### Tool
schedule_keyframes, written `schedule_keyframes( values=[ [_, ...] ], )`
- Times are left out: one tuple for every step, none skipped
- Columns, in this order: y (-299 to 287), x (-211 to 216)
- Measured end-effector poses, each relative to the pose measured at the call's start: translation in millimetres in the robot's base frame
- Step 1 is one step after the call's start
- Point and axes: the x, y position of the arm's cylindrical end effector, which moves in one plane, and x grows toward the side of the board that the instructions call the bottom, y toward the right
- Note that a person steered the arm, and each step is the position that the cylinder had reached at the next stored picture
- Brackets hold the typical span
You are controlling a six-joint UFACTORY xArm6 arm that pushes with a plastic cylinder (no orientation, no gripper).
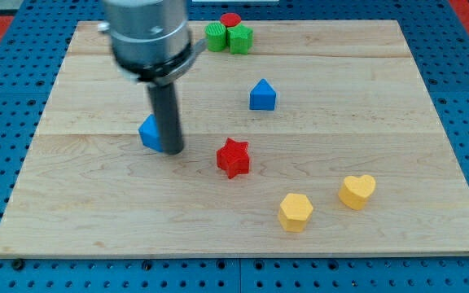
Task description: Form a diagonal line out of red star and the blue blocks
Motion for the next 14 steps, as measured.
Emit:
schedule_keyframes(
  values=[
    [-42.5, -4.1],
    [-47.8, -49.4],
    [-54.4, -94.2],
    [-70.8, -112.7],
    [1.2, -129.3],
    [-42.0, -121.8],
    [-63.5, -57.5],
    [11.1, 17.8],
    [63.7, 34.6],
    [67.9, 6.2],
    [83.0, -23.5],
    [99.5, -24.5],
    [73.5, -25.3],
    [62.2, 39.1]
  ],
)
